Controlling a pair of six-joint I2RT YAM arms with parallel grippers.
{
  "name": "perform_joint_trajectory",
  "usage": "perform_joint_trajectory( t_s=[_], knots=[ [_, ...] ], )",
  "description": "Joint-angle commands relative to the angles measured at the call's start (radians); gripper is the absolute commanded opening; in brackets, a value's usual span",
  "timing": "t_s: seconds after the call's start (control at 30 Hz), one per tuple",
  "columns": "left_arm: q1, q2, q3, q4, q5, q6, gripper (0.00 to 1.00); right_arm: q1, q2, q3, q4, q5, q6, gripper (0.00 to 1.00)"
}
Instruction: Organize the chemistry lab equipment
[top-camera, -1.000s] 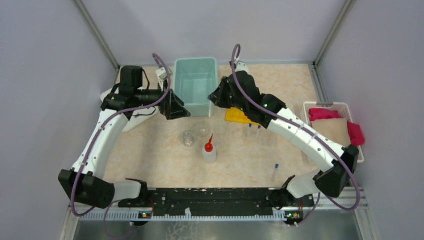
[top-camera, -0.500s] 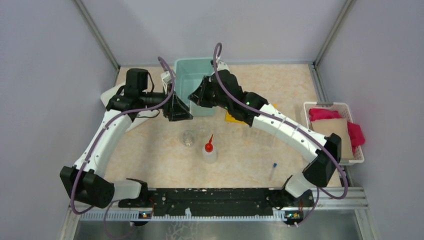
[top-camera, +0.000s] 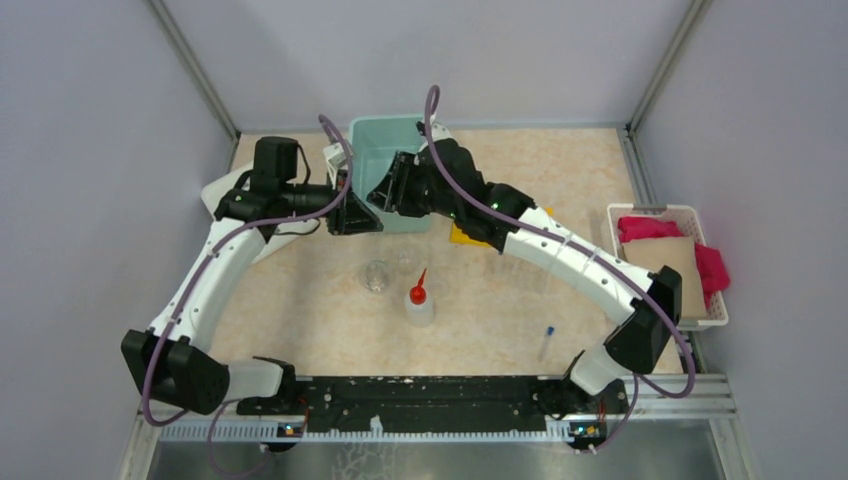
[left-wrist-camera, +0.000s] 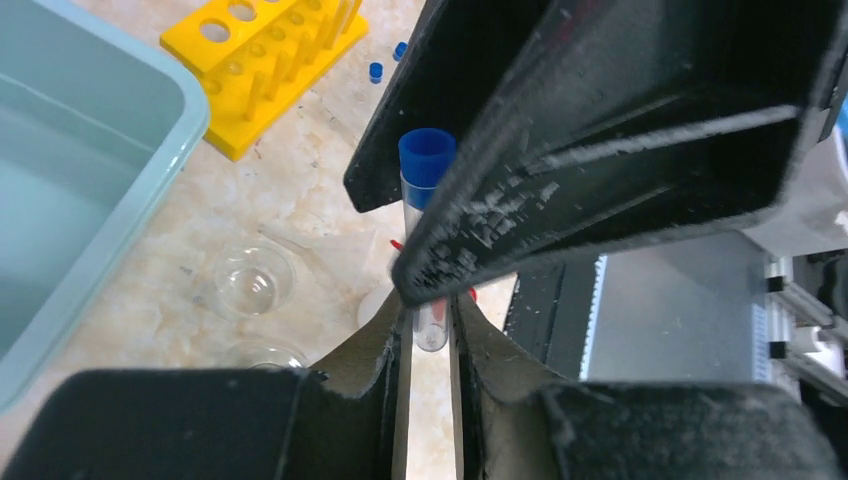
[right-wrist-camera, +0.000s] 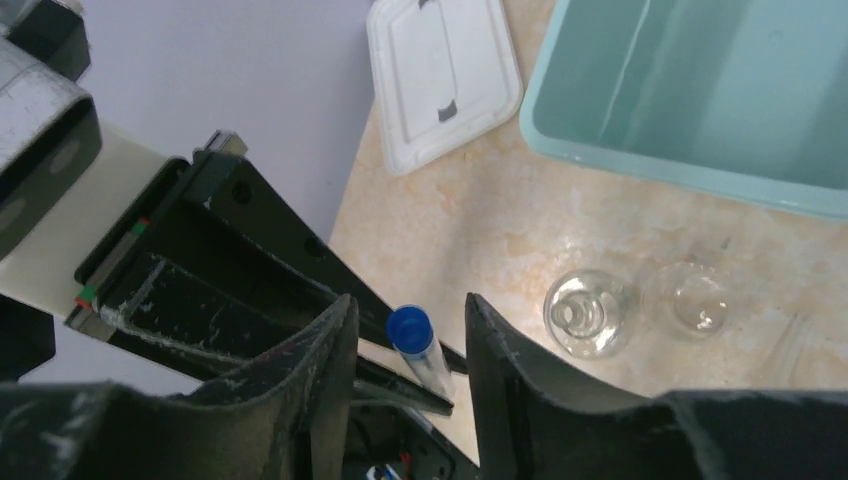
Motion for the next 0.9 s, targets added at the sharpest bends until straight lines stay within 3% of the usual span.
perform_joint_trajectory(
  t_s=[0.0,0.2,0.57,0.77,0.87],
  knots=[
    [-0.005,-0.026,0.004,-0.020,-0.015,0.133,0.21,-0.023,0.007,0.105,-0.090,-0.098,-0.033,0.46],
    [-0.007,-0.039,0.010,-0.069,-0.037,0.226,0.19,-0.051,0.029,0.174,-0.211,-0.187,-0.096,0.48],
    [-0.015,-0.047,0.012,-0.114,-0.017,0.289,0.19,-0.058,0.136,0.315,-0.325,-0.254,-0.140,0.36],
    [-0.015,-0.054,0.007,-0.126,-0.029,0.311,0.18,-0.059,0.149,0.334,-0.340,-0.263,-0.147,0.22],
    [-0.015,-0.054,0.005,-0.125,-0.039,0.308,0.20,-0.061,0.146,0.345,-0.363,-0.261,-0.157,0.05]
  ],
)
